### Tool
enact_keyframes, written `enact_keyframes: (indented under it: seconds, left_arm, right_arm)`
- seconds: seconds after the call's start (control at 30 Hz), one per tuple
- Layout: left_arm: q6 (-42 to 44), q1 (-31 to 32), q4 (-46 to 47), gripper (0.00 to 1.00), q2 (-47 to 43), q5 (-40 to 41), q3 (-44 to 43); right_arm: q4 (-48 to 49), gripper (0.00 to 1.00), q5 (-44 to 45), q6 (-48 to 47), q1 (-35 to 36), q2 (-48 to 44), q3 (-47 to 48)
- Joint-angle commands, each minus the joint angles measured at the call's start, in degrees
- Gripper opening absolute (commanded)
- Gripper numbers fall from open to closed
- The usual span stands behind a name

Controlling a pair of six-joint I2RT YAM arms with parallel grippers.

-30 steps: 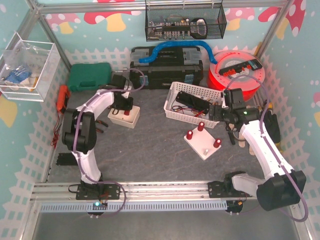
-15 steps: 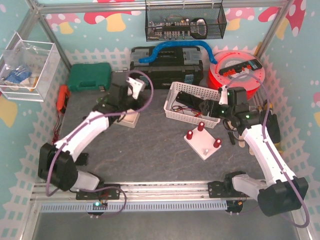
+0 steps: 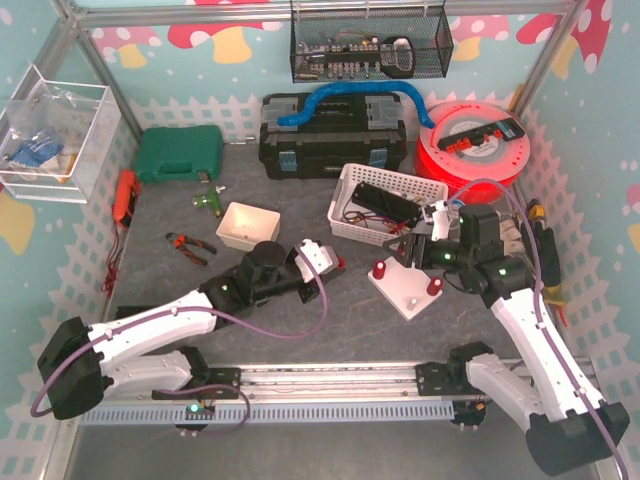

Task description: Install the large spring

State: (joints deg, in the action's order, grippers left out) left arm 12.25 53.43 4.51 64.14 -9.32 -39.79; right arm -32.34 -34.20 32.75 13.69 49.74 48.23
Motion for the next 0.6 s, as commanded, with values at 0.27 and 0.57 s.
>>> enact_keyframes:
  seconds: [0.27,0.57]
  left_arm:
    - [3.7,3.2,11.9,0.07,2.5,2.8,3.3]
    - [5.4,3.1,13.6,0.07,7.6,2.9,1.5]
  right_arm:
    - [0.9,0.65,1.0,3.6,15.6,3.8,3.4]
    - [0.3,0.68,1.9,-0.4,18.9,10.1,5.5]
